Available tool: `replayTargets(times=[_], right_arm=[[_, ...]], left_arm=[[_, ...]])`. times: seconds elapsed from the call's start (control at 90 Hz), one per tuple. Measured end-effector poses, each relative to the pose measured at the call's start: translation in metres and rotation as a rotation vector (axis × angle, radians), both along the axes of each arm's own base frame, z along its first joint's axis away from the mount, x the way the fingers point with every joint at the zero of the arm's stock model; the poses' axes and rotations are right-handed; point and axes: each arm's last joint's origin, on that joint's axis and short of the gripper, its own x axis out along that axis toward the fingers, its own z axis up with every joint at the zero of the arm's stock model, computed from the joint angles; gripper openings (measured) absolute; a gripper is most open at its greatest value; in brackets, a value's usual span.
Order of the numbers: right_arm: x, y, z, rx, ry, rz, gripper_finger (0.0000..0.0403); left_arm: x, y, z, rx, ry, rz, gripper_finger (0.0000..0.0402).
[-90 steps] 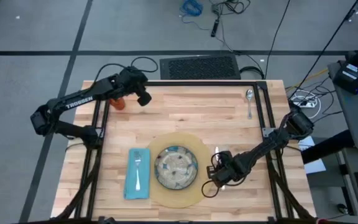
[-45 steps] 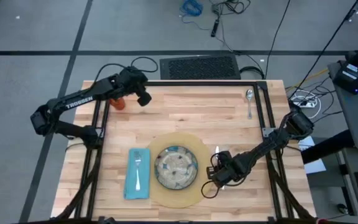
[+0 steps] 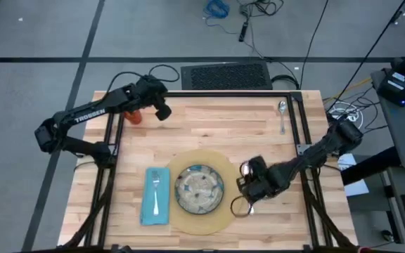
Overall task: Set table place
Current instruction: Put the silver spoon beside the silver knife
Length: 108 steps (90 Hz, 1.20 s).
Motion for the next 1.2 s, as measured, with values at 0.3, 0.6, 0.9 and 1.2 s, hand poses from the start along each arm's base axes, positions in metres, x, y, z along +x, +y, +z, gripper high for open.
replayTargets(times=[0.3,0.6,0.9,1.2], right_arm=[[-0.025,-0.135,0.016,-0.006,0.212,-0.163,0.0125],[-0.089,-0.272,-0.02,0.079,0.05,-0.251,0.0125],[-0.111,-0.301,-0.043,0.11,0.05,-0.255,0.0125],[-0.102,-0.279,-0.051,0.092,0.253,-0.369,0.0125]], left_arm=[[0.0,0.0,0.0,0.004,0.005,-0.006,0.005],[-0.001,0.0,-0.001,-0.002,0.014,-0.006,0.005],[-0.001,0.0,-0.001,0.004,0.024,-0.018,0.005],[0.0,-0.001,-0.001,-0.008,0.014,-0.034,0.005]])
